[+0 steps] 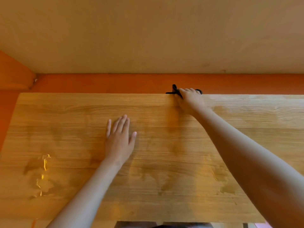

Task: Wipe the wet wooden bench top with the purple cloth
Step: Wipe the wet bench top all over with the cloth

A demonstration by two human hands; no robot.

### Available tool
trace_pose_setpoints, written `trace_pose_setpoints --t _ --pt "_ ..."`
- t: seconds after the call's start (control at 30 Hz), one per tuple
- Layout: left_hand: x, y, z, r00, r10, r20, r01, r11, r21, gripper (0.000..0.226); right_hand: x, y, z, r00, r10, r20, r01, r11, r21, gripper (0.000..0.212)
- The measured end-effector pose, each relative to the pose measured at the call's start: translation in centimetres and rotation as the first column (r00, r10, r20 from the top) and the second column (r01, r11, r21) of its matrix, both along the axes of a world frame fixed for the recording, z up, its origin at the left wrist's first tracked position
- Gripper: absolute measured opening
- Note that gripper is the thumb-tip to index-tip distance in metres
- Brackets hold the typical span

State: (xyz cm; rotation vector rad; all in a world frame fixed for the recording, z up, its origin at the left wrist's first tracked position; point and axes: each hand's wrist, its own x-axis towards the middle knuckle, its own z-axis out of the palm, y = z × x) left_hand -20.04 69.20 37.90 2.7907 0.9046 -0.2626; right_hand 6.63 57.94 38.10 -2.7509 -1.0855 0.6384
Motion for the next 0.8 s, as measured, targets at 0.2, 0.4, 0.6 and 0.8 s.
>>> trace_pose_setpoints --t 0.2,0.4,0.6,0.8 --pt "-0.4 1.0 0.2 0.997 -0.074 0.023 0.074 0.997 -0.018 0.078 -7.9 11.2 -0.5 0.993 0.108 -0.053 -0.106 0.993 0.050 0.040" --pt "-1.0 1.6 -0.1 0.993 -0.114 0.024 0.115 0.993 -0.042 0.077 -8.6 12.0 -0.5 0.990 0.122 -0.075 -0.114 0.987 0.110 0.039" --pt "-1.2 1.4 -0.7 0.996 -0.077 0.043 0.081 0.994 -0.076 0.077 -1.8 1.7 -0.7 1.000 -0.014 0.021 0.012 0.995 0.104 0.037" --pt "-0.6 0.6 -0.4 0.999 -0.007 0.042 0.012 0.995 -0.101 0.062 2.2 -4.0 -0.3 0.989 -0.140 0.038 0.138 0.989 0.059 0.038"
